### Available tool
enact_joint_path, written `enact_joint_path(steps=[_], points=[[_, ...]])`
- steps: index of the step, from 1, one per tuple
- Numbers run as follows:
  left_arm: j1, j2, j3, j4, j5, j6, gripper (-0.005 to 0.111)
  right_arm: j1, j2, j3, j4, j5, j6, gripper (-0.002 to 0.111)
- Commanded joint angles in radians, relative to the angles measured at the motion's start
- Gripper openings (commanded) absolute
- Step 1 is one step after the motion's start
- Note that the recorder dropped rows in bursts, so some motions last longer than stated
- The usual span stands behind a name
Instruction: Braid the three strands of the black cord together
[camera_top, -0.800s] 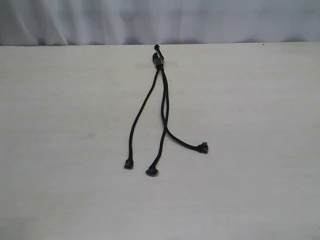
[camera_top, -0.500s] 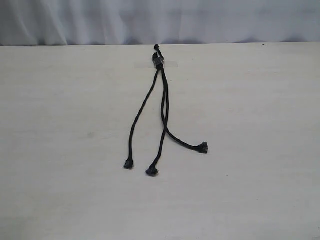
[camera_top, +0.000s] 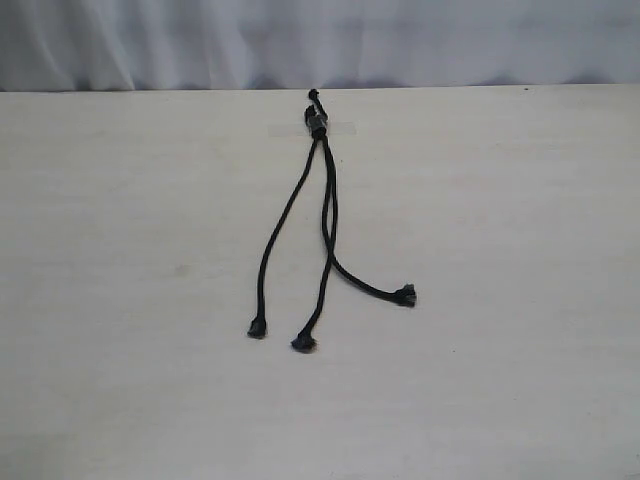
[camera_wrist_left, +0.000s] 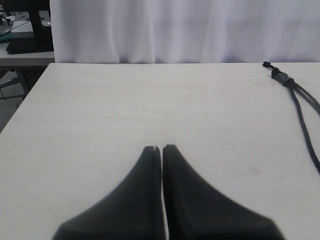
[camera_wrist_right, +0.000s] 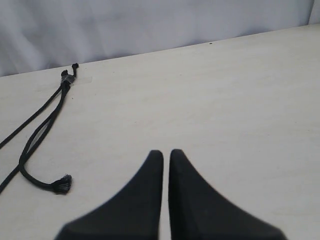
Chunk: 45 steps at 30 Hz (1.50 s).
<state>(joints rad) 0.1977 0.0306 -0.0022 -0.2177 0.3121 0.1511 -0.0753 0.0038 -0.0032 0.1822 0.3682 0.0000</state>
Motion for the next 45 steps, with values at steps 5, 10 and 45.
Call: enact_joint_path(steps=[5,10,45], points=[[0.002,-0.007,0.002,0.000,-0.031,-0.008,0.002,-0.005,-0.004,0.003,-0.019,0.004,0.000,0.004],[0.002,-0.007,0.002,-0.002,-0.269,-0.008,0.002,-0.005,-0.004,0.003,-0.019,-0.147,0.000,0.004],[-0.013,1.084,-0.766,0.021,0.241,0.034,0.000,-0.003,0.928,-0.505,-0.010,-0.127,-0.014,0.004]])
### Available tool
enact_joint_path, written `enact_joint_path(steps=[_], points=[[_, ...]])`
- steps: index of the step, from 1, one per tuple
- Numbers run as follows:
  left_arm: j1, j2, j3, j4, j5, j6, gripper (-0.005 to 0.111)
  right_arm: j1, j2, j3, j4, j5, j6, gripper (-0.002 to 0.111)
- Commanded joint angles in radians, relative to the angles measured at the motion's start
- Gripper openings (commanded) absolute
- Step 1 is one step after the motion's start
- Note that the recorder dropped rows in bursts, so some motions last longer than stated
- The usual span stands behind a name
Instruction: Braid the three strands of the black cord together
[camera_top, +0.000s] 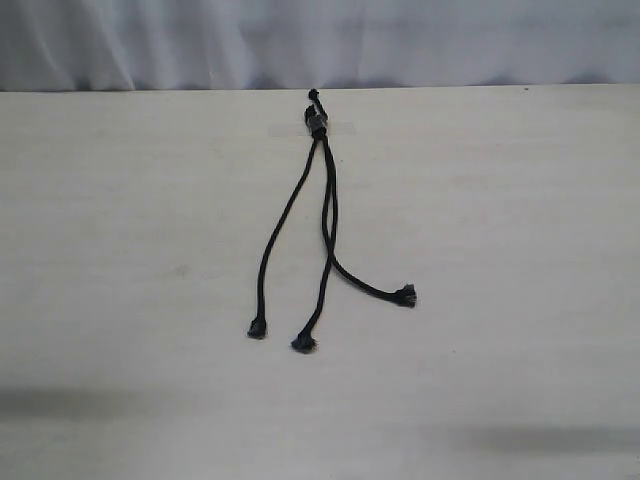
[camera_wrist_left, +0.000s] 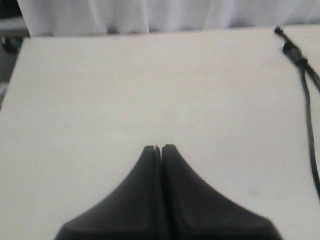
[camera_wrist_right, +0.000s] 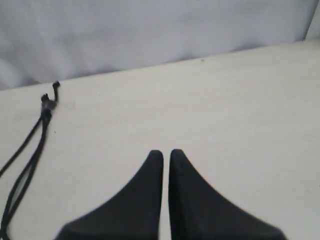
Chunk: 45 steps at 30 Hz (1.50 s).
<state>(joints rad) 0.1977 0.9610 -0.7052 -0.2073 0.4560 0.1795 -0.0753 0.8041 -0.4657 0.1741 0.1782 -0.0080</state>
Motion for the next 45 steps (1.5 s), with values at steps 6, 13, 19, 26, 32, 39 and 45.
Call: enact_joint_path(steps=[6,13,19,26,32,39,45], points=[[-0.180,0.332,-0.083,0.010,0.062,-0.039,0.000,0.120,0.396,-0.214,0.012,0.237,-0.044,0.004],[-0.351,0.494,-0.095,0.015,0.018,-0.185,0.000,0.356,0.729,-0.428,0.012,0.343,-0.081,0.004],[-0.357,0.566,-0.165,0.014,0.086,-0.195,0.000,0.489,0.951,-0.591,-0.034,0.399,-0.081,0.010],[-0.348,0.566,-0.168,0.014,0.172,-0.195,0.000,0.567,1.129,-0.730,-0.107,0.487,-0.085,0.034],[-0.348,0.566,-0.168,0.024,0.203,-0.195,0.000,0.577,1.207,-0.791,-0.112,0.484,-0.112,0.041],[-0.348,0.566,-0.168,0.034,0.186,-0.179,0.000,0.577,1.265,-0.825,-0.112,0.461,-0.112,0.041],[-0.348,0.566,-0.168,0.034,0.171,-0.179,0.000,0.577,1.294,-0.825,-0.112,0.458,-0.112,0.037]])
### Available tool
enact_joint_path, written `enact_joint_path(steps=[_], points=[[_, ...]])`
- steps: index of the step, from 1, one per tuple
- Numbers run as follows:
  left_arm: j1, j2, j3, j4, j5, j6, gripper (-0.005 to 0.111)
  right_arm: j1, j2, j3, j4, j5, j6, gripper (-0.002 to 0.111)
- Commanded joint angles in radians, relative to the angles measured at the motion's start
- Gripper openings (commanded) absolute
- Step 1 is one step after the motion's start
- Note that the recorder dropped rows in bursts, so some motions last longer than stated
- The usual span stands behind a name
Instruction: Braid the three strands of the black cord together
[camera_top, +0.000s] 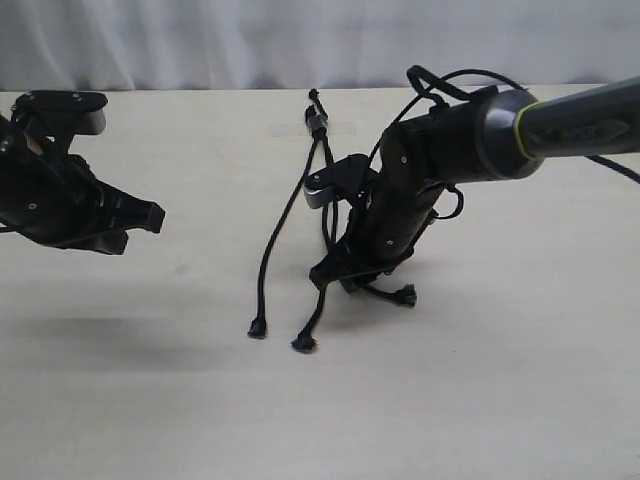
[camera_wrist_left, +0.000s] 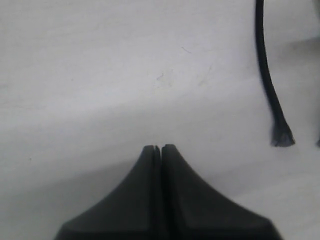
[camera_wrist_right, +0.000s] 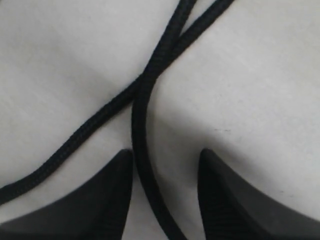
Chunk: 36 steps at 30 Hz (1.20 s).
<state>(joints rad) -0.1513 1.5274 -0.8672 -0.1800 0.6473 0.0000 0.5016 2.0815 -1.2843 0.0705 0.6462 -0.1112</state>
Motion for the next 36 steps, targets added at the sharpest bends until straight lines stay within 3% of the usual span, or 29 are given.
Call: enact_joint_path(steps=[1,5,10,13,19,26,28,34,36], points=[[0.001,0.000,-0.006,0.007,-0.025,0.000,0.000,0.000,0.017,-0.006,-0.008,-0.007,-0.008,0.033],[0.001,0.000,-0.006,0.007,-0.025,0.000,0.000,0.000,0.013,-0.006,-0.008,0.016,-0.008,0.004],[0.001,0.000,-0.006,0.007,-0.017,0.000,0.000,0.000,-0.050,-0.030,0.066,0.062,-0.008,0.004],[0.010,-0.020,-0.008,0.011,0.013,0.000,0.000,0.003,-0.088,-0.063,0.244,0.084,-0.021,0.004],[0.073,-0.103,-0.008,0.008,0.013,0.000,0.000,0.083,-0.073,-0.062,0.631,-0.060,-0.297,0.004],[0.094,-0.145,-0.008,0.007,0.028,0.000,0.000,0.197,0.057,-0.068,0.732,-0.253,-0.323,0.004],[0.094,-0.145,-0.008,0.007,0.037,0.000,0.000,0.209,0.090,-0.082,0.733,-0.253,-0.301,0.007],[0.094,-0.145,-0.008,0.004,0.049,0.000,0.000,0.205,0.079,-0.111,0.723,-0.206,-0.240,0.042],[0.094,-0.145,-0.008,0.004,0.049,0.000,0.000,0.195,0.039,-0.141,0.660,-0.156,-0.213,0.049]])
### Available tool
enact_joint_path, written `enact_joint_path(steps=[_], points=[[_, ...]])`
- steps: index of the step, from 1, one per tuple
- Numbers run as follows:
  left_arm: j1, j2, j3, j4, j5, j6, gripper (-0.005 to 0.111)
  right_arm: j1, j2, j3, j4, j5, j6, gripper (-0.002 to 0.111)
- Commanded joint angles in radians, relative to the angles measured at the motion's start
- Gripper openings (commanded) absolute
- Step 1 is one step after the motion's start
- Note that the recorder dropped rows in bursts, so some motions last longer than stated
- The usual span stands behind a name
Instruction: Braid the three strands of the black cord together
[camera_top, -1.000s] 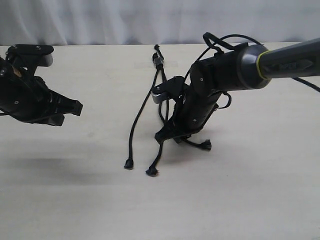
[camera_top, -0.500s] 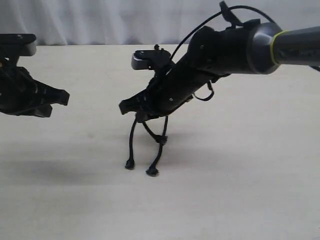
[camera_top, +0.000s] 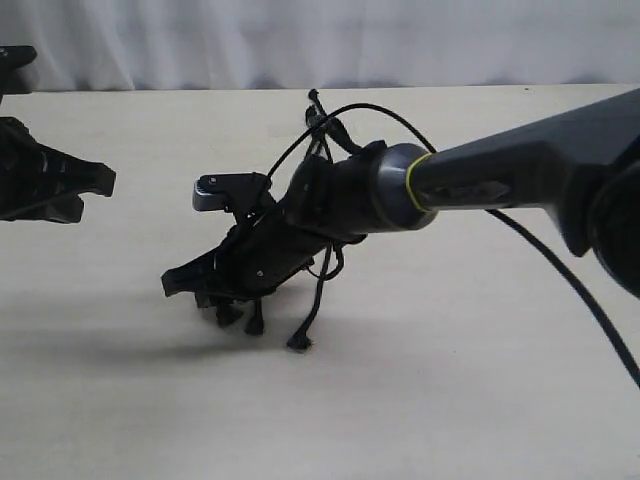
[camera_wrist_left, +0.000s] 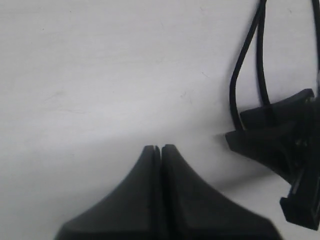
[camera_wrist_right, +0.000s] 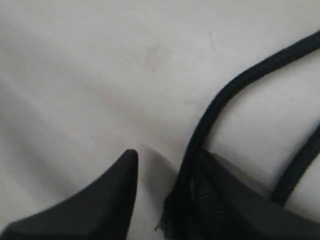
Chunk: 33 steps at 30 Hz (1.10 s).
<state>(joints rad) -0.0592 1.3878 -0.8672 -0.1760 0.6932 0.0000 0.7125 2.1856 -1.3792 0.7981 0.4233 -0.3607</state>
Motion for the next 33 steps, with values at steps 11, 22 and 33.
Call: enact_joint_path(steps=[11,22,33], points=[[0.001,-0.006,-0.008,-0.045,-0.013,0.000,0.000,0.066,-0.015,-0.083,-0.865,0.214,0.669,0.049],[0.001,-0.006,-0.008,-0.045,0.009,0.000,0.000,0.023,-0.066,-0.167,-0.935,0.434,0.647,0.004],[-0.001,-0.003,-0.006,-0.057,0.005,0.037,0.000,-0.298,-0.144,-0.092,-0.696,0.541,0.388,0.004]])
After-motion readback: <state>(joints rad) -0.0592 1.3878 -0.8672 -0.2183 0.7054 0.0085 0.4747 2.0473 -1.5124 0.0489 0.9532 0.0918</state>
